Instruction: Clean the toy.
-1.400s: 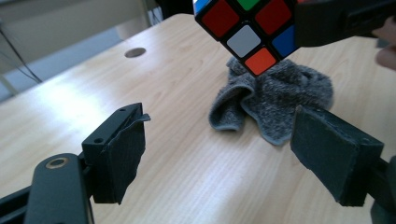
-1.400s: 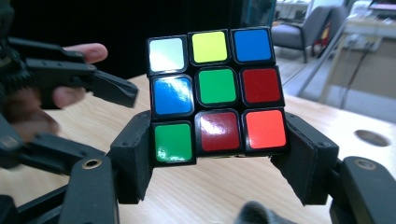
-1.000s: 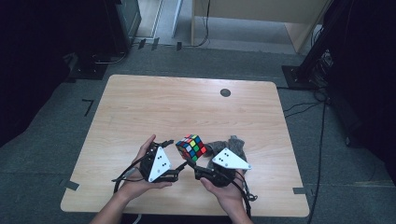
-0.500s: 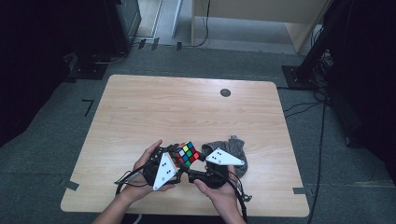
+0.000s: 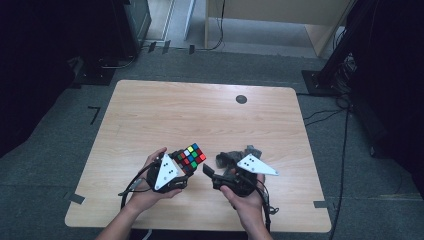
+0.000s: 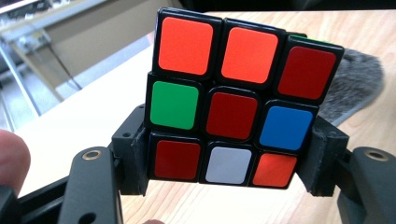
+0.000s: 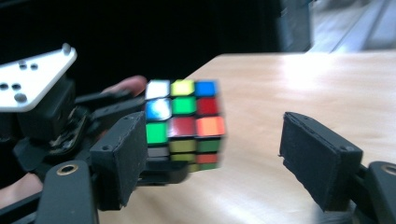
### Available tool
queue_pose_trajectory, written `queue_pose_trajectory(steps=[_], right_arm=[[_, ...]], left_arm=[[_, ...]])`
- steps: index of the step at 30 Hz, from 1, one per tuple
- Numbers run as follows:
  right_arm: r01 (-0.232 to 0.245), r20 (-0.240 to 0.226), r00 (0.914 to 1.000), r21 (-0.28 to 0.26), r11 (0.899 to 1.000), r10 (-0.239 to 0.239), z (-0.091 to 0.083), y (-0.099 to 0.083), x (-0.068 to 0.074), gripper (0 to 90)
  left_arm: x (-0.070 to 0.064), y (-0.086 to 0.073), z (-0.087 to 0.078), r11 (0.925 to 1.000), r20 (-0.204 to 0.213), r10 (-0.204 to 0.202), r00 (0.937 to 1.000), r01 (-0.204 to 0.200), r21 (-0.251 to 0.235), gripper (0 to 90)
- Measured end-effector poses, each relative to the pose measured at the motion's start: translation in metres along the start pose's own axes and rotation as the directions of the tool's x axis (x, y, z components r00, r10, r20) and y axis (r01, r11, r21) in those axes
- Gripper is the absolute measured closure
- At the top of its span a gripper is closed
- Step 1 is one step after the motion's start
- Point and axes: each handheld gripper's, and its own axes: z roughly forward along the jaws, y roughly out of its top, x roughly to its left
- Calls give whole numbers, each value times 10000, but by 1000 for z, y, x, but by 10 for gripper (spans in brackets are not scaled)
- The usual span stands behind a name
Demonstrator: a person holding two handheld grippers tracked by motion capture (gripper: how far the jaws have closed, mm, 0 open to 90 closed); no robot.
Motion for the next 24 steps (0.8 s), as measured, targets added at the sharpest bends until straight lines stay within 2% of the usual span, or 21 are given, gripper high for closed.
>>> queue_pose_trajectory(steps=[2,3,6,9,12,13,14,15,19,21,24], right_arm=[[79,647,9979,262,9996,-96,-4,3,-10,284],[-19,1122,9937,551,9985,-43,-5,3,-15,294],[-187,2238,9744,1663,9859,-193,-3,1,-32,282],[125,3164,9428,2815,9595,-1051,4,-10,-48,263],[-29,3683,9207,3370,9415,-1290,12,-25,-65,254],[-39,3800,9147,3495,9369,-1380,13,-27,-68,252],[24,3991,9026,3705,9288,-1615,15,-31,-71,251],[68,4054,8976,3797,9251,-1730,16,-33,-73,248],[58,4018,8961,4144,9101,-1886,20,-39,-76,226],[88,4059,8914,4297,9029,-2019,21,-41,-78,223],[78,4135,8859,4398,8981,-2102,22,-43,-82,219]], left_arm=[[5,0,-2,9997,-8,-250,9997,250,-12,330],[6,0,-3,9995,-25,-319,9995,319,-58,330],[11,0,-5,9981,24,-608,9981,609,-133,330],[13,-1,-4,9964,87,-839,9964,840,-111,330],[14,-2,-4,9959,141,-900,9958,902,-103,330],[14,-2,-4,9956,157,-927,9956,928,-95,330],[14,-2,-4,9955,166,-941,9954,943,-95,330],[14,-2,-4,9954,177,-952,9953,954,-93,330],[14,-2,-3,9946,268,-1036,9943,1038,-60,330],[14,-2,-4,9943,297,-1062,9939,1065,-88,330],[14,-2,-4,9943,306,-1054,9940,1058,-120,330]])
